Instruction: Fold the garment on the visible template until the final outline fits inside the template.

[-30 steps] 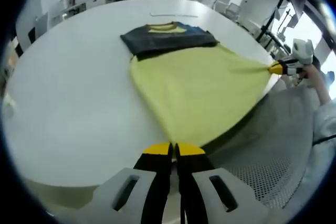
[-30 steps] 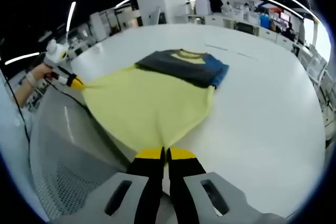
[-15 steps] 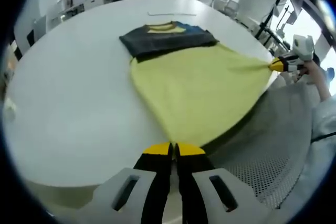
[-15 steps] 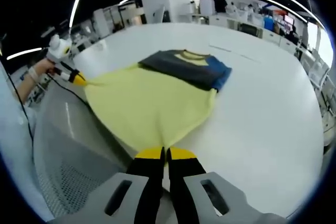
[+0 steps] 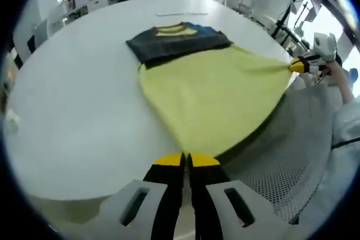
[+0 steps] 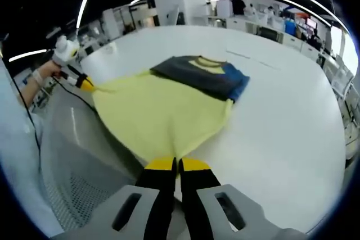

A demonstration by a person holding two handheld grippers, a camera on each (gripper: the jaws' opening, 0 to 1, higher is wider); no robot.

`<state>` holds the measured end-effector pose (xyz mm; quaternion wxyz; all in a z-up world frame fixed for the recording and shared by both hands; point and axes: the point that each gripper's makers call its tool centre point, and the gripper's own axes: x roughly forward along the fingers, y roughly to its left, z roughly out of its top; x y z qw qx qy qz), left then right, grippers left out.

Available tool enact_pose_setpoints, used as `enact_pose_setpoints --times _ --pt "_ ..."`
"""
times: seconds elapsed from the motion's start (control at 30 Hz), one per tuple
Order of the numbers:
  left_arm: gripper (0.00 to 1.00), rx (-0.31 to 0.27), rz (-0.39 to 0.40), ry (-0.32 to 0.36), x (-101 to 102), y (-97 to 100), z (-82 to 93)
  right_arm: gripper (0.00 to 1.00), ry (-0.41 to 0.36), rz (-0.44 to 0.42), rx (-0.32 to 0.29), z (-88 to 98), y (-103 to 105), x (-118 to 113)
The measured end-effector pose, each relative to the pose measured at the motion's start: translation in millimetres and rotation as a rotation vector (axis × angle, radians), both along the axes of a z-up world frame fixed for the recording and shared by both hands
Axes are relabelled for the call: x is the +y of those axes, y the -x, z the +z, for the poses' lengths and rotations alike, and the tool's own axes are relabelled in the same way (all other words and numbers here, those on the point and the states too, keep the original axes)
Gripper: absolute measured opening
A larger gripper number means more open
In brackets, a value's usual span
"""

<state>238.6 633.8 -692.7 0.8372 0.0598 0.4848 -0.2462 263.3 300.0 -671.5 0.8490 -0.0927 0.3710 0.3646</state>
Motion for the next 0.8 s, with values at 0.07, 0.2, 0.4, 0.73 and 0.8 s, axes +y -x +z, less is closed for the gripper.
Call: enact_pose_setpoints --times 0.07,0.2,0.4,0.73,0.8 --pt "0.00 0.000 0.001 -0.001 1 0.7 1.0 0.03 0.003 0.001 0.000 0.2 1 -1" --pt "0.00 -0.006 0.003 0.000 0 1.6 3.4 0.03 0.004 0.002 -0.003 1.8 2 -1" --pt "0.00 -0.007 -0.003 -0.004 1 3.9 6.4 0.03 -0.004 0.002 -0.011 6.5 1 -2" --pt "0.00 -0.039 0.007 -0.009 3 0.1 12.4 0.03 -0.008 0.003 -0.018 10.3 5 0" --pt "0.00 -0.044 0.007 -0.010 3 0.0 14.2 0.03 -0.008 0.006 -0.020 11.9 6 1"
